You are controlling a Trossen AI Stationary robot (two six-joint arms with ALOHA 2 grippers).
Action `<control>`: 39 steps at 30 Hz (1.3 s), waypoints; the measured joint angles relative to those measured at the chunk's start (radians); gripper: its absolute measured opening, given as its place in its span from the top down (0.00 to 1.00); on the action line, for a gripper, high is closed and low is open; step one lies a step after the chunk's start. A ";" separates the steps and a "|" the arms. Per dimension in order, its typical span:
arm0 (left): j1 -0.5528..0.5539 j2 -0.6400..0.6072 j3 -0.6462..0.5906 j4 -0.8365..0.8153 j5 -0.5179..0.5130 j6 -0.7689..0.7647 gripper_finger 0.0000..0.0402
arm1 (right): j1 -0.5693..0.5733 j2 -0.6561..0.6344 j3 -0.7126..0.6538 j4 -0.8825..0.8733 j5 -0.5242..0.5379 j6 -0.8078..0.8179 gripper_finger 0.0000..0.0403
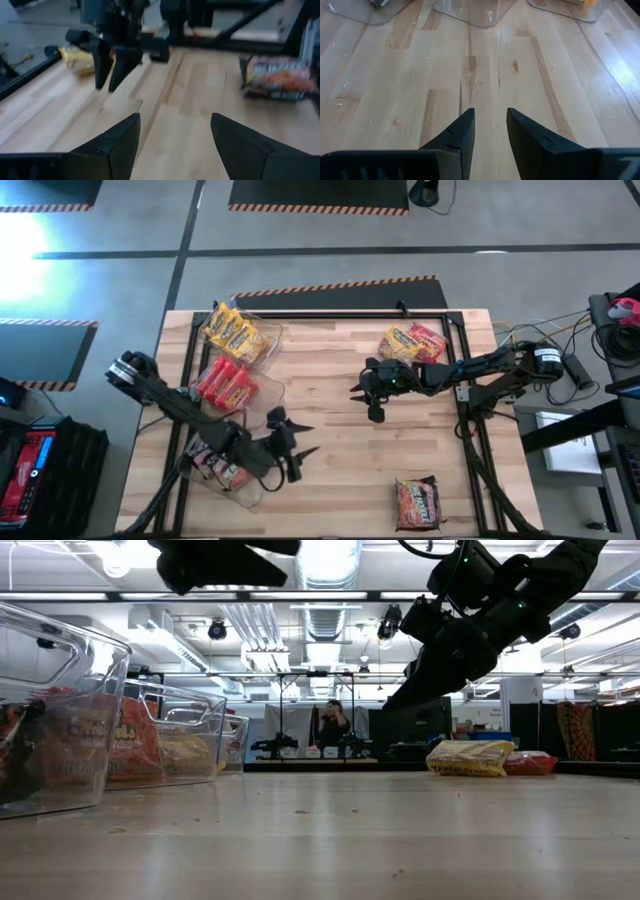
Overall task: Sort Maruchan noodles
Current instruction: Put the yellow noodles pack into the top transparent bin
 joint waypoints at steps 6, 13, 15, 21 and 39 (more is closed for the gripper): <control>0.032 0.000 -0.138 0.337 0.007 0.092 0.44 | 0.000 0.000 0.000 0.000 0.000 0.000 0.75; 0.087 -0.001 -0.184 0.358 -0.029 0.094 0.44 | 0.000 0.000 0.000 0.000 0.000 0.000 0.75; 0.133 -0.027 -0.201 0.298 -0.062 0.016 0.44 | 0.000 0.000 0.000 0.000 0.000 0.000 0.75; 0.282 -0.065 -0.225 0.265 0.170 -0.063 0.44 | 0.000 0.000 0.000 0.000 0.000 0.000 0.75; 0.337 -0.038 -0.210 0.368 0.208 0.047 0.52 | 0.000 0.000 0.000 0.000 0.000 0.000 0.75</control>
